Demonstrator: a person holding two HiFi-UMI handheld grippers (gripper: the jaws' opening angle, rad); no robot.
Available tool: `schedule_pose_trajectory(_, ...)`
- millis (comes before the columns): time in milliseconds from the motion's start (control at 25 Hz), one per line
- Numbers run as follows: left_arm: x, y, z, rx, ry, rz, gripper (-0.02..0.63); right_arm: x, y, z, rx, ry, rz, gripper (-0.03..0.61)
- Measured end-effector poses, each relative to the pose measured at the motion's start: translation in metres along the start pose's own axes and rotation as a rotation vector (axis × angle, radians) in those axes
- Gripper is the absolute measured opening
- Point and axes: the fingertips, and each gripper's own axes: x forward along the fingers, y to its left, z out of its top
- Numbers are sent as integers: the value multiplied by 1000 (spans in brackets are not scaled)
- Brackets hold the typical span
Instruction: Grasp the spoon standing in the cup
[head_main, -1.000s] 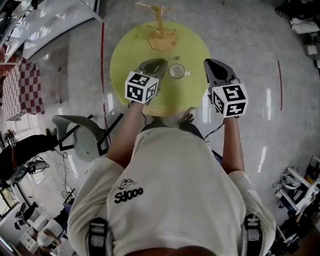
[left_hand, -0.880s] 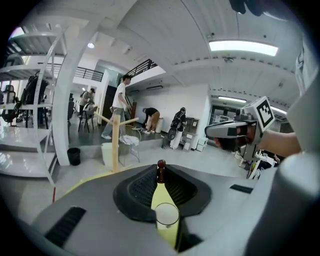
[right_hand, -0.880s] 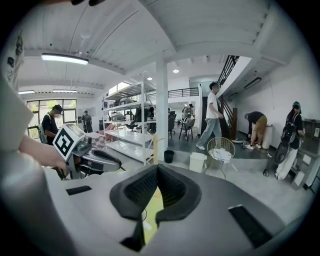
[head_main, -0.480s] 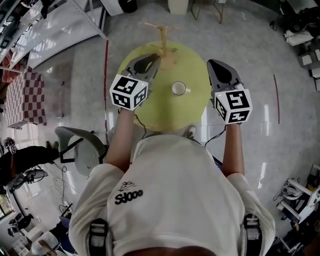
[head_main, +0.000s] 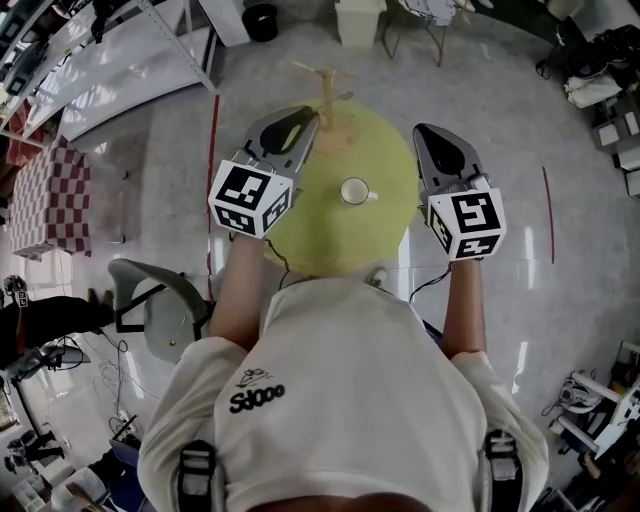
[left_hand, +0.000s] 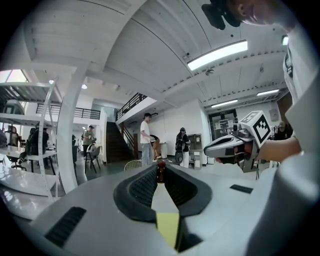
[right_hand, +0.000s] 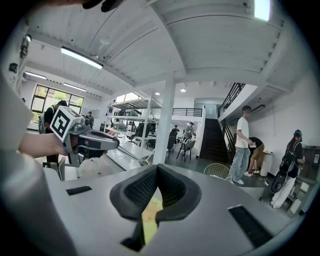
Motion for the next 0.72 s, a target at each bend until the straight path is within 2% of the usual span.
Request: schedule_pose_trajectory(720, -7, -9, -8, -4, 24, 9, 60, -5, 8, -7, -10, 22, 24, 15)
